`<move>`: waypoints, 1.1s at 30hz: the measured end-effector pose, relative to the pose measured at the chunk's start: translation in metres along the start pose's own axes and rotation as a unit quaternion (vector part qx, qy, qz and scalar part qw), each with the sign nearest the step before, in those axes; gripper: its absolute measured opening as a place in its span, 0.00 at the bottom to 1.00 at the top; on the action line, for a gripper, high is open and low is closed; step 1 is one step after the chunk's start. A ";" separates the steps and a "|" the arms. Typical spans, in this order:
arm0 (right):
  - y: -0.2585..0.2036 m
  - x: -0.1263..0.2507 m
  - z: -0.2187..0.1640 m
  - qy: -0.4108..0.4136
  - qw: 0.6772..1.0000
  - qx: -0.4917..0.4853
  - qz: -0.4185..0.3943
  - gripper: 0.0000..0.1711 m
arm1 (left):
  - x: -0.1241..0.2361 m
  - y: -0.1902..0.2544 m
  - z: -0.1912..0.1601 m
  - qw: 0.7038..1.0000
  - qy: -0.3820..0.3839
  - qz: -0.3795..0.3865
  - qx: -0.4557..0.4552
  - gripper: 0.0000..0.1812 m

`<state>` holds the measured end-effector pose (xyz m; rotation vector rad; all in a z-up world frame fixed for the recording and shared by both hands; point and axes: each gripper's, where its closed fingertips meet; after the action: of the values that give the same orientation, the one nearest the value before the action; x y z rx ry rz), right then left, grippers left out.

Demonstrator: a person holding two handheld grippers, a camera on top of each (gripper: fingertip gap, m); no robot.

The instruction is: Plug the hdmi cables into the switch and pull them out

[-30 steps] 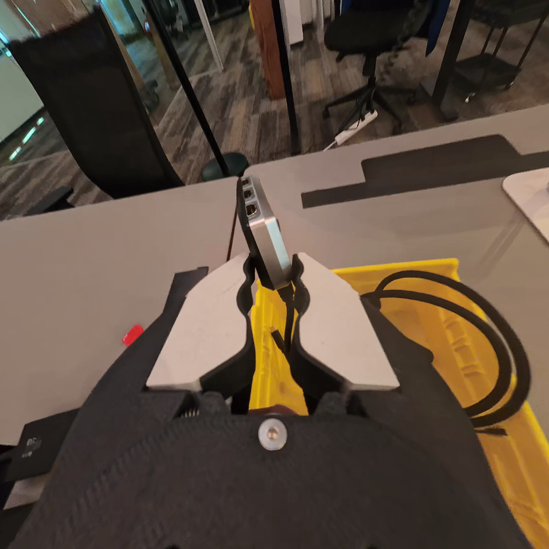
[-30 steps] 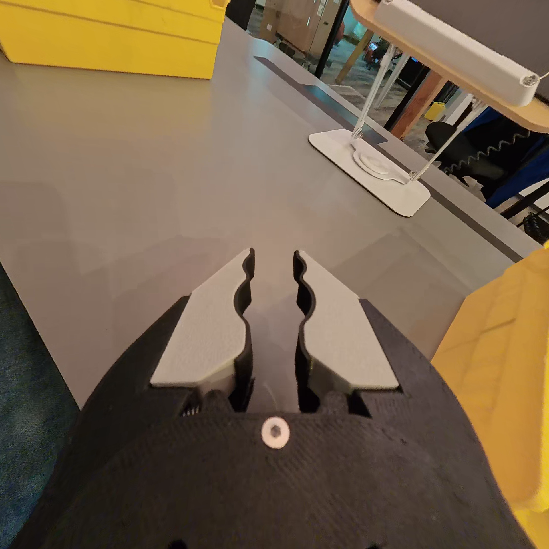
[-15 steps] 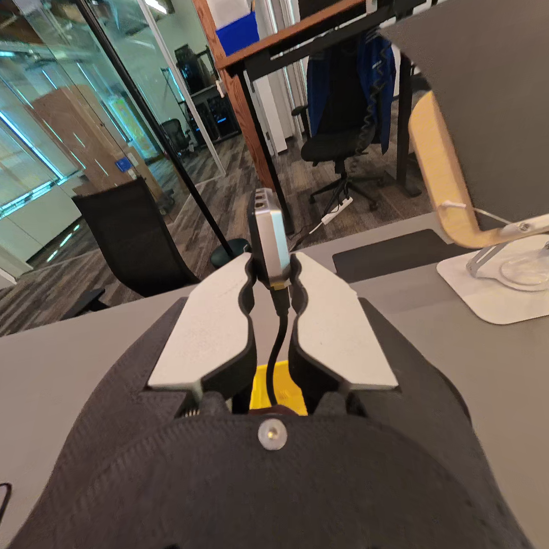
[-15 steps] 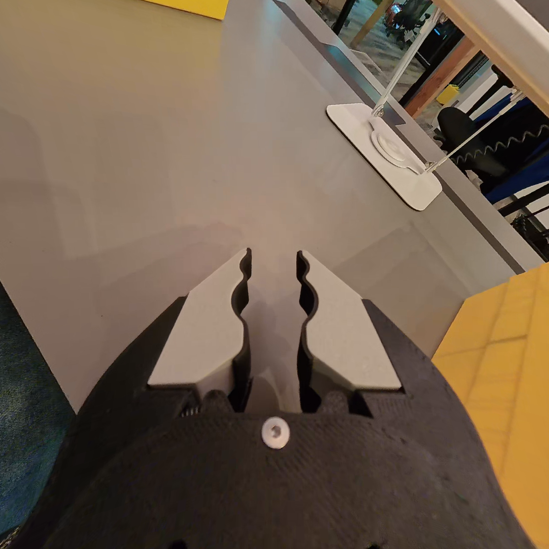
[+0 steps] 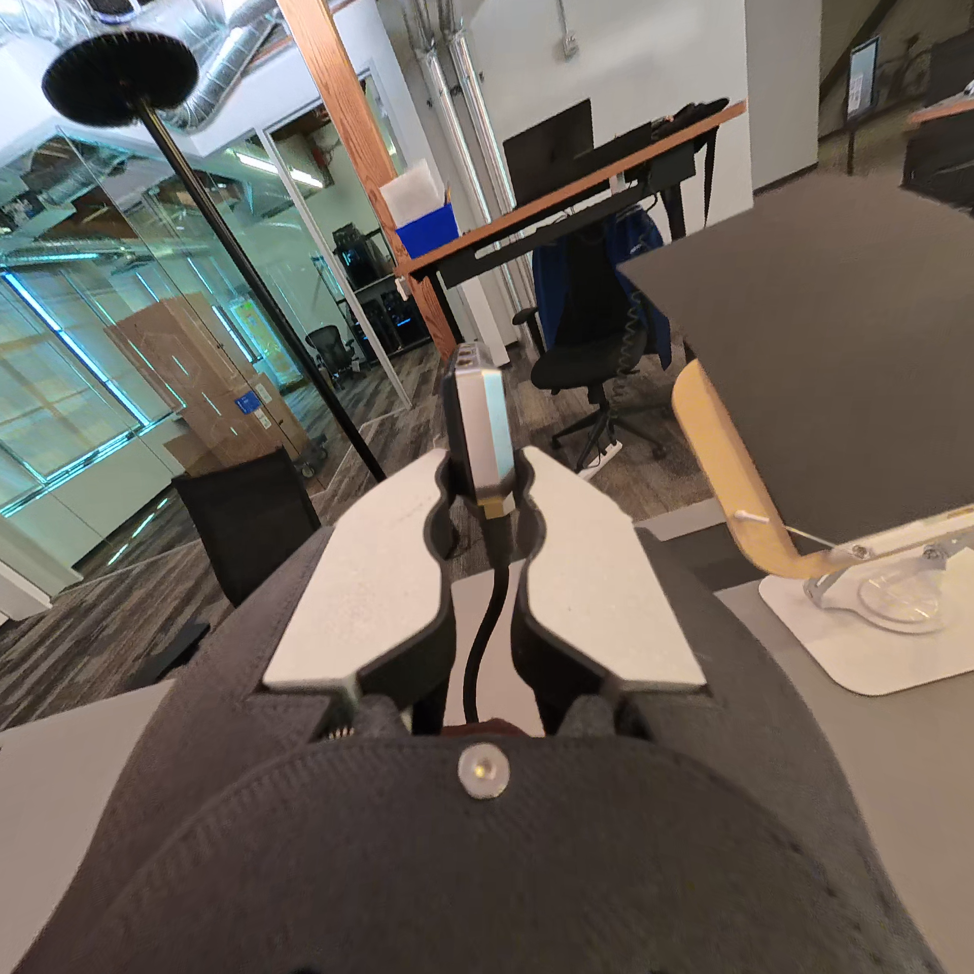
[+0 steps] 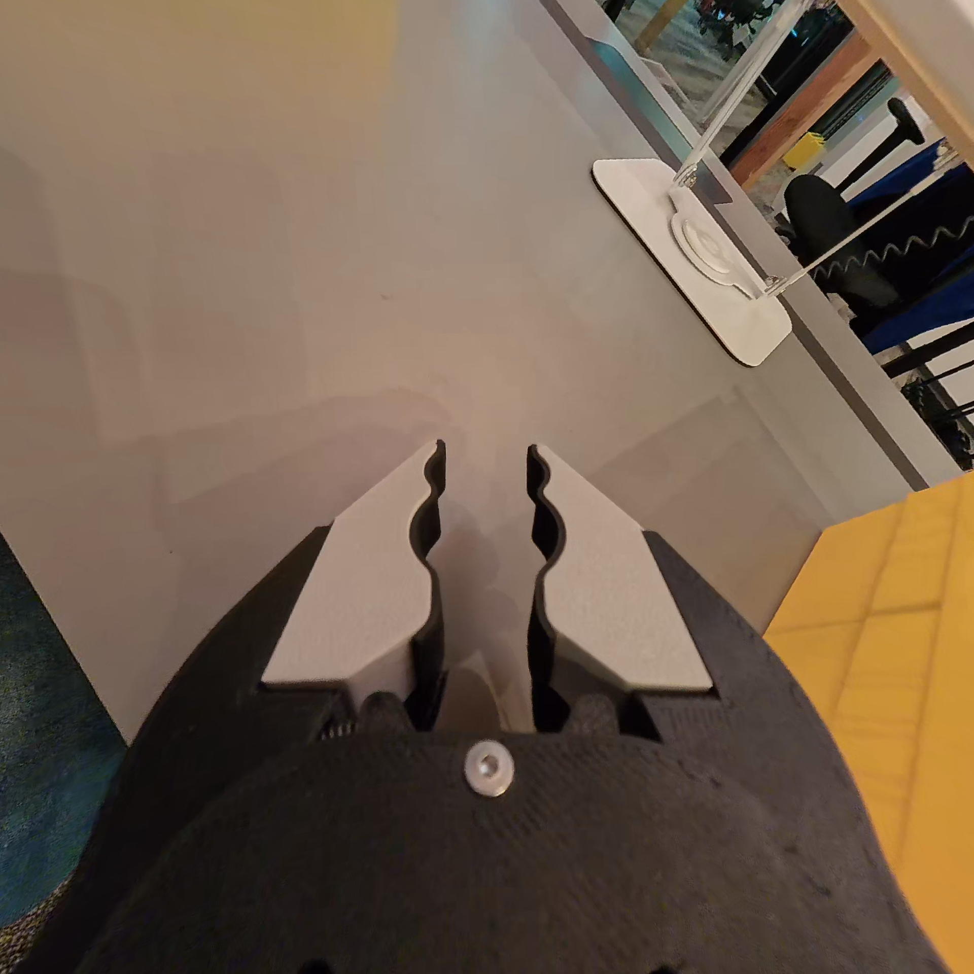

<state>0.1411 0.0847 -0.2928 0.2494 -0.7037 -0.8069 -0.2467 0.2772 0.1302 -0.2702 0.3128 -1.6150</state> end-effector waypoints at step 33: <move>-0.003 -0.005 -0.006 -0.023 0.998 0.044 -0.023 0.17 | 0.051 0.060 0.182 0.985 0.154 -0.065 -0.048 0.11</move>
<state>0.1413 0.0859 -0.3007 0.3279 -0.7805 -0.8297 -0.1287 0.2162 0.2773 -0.1144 0.6217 -1.7755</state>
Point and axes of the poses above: each gripper's, where its closed fingertips meet, x back along the fingers, z out of its top, y = z × x across the jaws, and after that the axes turned 1 degree about x, right-handed
